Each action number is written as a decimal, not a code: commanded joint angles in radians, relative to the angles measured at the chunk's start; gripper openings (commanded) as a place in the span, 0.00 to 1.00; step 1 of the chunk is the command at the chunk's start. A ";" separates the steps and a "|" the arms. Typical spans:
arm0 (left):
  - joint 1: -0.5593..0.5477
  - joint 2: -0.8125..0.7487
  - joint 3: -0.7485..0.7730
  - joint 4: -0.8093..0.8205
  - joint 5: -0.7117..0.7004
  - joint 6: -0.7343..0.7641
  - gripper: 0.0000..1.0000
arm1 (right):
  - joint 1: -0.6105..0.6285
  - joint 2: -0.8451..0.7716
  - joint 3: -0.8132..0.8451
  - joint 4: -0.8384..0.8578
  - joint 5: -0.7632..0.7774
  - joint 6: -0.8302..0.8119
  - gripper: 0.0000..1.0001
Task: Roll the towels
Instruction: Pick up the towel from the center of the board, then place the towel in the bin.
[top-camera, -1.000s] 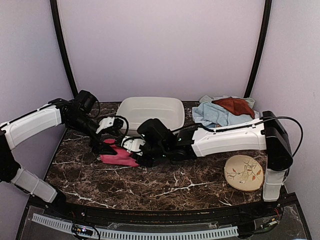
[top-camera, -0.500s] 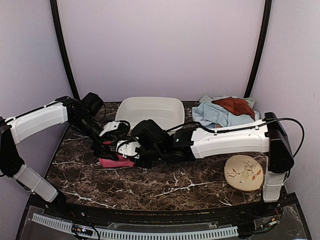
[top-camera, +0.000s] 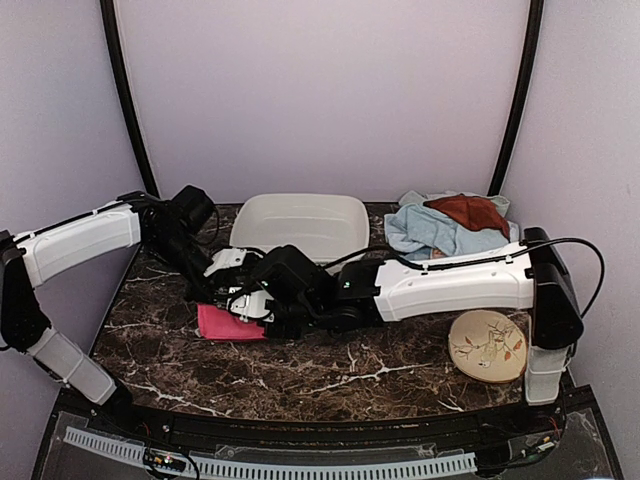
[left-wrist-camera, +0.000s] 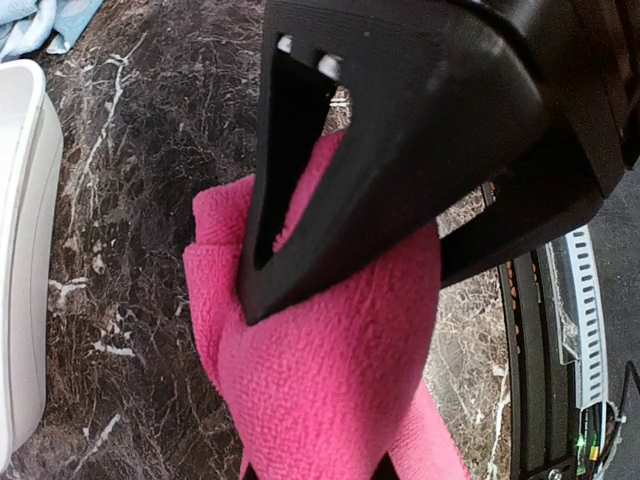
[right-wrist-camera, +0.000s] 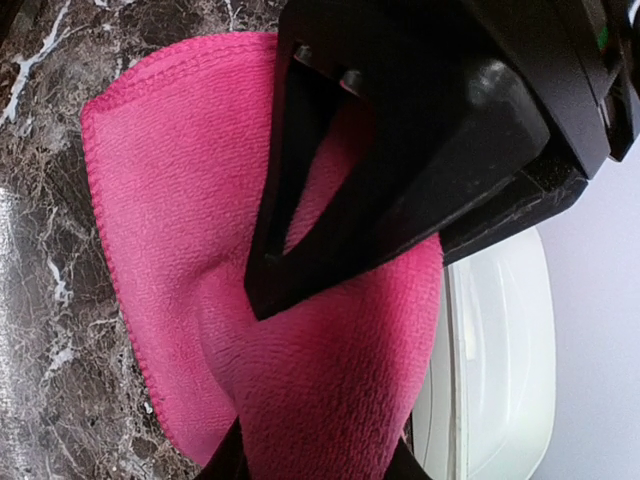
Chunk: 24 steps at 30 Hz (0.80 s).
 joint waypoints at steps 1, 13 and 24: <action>-0.018 0.042 0.030 -0.066 -0.035 0.007 0.00 | 0.018 -0.015 0.029 0.109 0.052 0.009 0.09; 0.074 0.062 0.266 0.184 -0.362 0.013 0.00 | -0.072 -0.309 -0.341 0.475 0.501 0.065 0.74; 0.095 0.367 0.523 0.770 -0.508 0.123 0.00 | -0.232 -0.715 -0.705 0.508 0.486 0.308 1.00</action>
